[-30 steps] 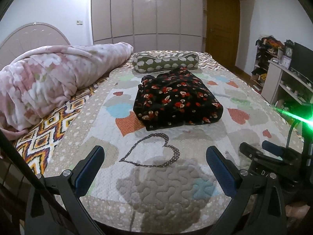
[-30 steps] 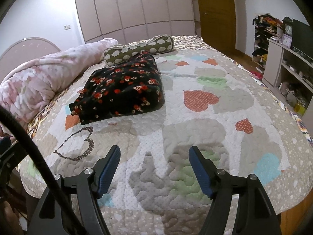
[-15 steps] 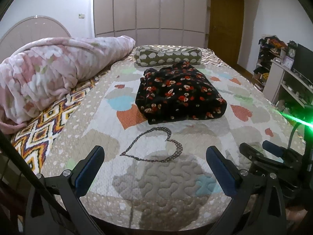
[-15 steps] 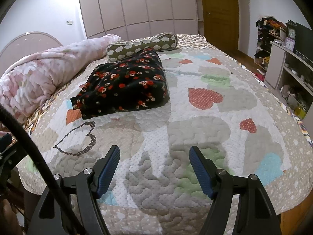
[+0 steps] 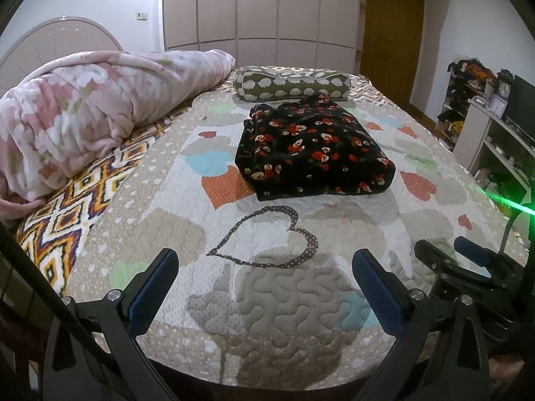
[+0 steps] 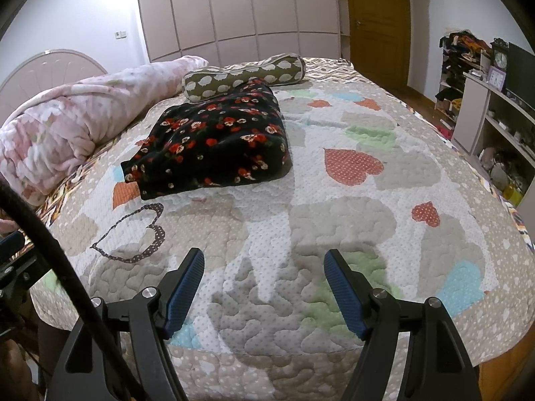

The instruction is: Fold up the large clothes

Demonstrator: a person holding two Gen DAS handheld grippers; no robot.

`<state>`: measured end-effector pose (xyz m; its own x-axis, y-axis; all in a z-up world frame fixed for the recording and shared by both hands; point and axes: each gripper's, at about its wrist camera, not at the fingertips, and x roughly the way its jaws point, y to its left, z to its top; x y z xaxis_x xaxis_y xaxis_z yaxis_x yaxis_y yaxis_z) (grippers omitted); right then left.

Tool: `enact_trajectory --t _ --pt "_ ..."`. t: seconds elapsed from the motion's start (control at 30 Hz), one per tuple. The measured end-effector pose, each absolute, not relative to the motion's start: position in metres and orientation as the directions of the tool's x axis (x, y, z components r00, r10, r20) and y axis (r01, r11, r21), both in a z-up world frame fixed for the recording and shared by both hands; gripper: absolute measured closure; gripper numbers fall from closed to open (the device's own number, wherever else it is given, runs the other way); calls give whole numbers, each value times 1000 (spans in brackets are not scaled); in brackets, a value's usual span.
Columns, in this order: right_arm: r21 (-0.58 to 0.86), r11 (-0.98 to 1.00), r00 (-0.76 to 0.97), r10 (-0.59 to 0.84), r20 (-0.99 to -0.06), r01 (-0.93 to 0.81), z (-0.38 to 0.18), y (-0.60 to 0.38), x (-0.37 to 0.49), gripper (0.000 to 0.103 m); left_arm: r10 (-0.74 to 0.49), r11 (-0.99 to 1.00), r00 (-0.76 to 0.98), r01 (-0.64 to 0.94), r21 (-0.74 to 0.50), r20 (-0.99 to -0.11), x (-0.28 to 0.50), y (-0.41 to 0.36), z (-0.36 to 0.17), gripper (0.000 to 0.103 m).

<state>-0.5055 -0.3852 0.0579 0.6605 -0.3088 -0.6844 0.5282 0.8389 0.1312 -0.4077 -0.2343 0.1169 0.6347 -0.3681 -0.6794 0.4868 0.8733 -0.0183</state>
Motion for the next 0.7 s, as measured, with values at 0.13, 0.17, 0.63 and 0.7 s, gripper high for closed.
enact_trajectory --t 0.13,0.17,0.63,0.7 --pt "131 839 660 -309 -684 528 58 -385 -505 24 -361 875 624 484 -20 -693 -405 -234 113 0" --pt "129 839 660 -309 -685 528 58 -384 -505 24 -359 876 622 483 -20 -695 -405 -234 112 0" --pt "111 849 653 -306 -692 516 54 -383 -504 23 -345 879 603 477 -22 -719 -400 -233 105 0" --pt "111 848 650 -307 -695 519 53 -383 -504 23 -344 879 598 476 -24 -724 -399 -233 104 0"
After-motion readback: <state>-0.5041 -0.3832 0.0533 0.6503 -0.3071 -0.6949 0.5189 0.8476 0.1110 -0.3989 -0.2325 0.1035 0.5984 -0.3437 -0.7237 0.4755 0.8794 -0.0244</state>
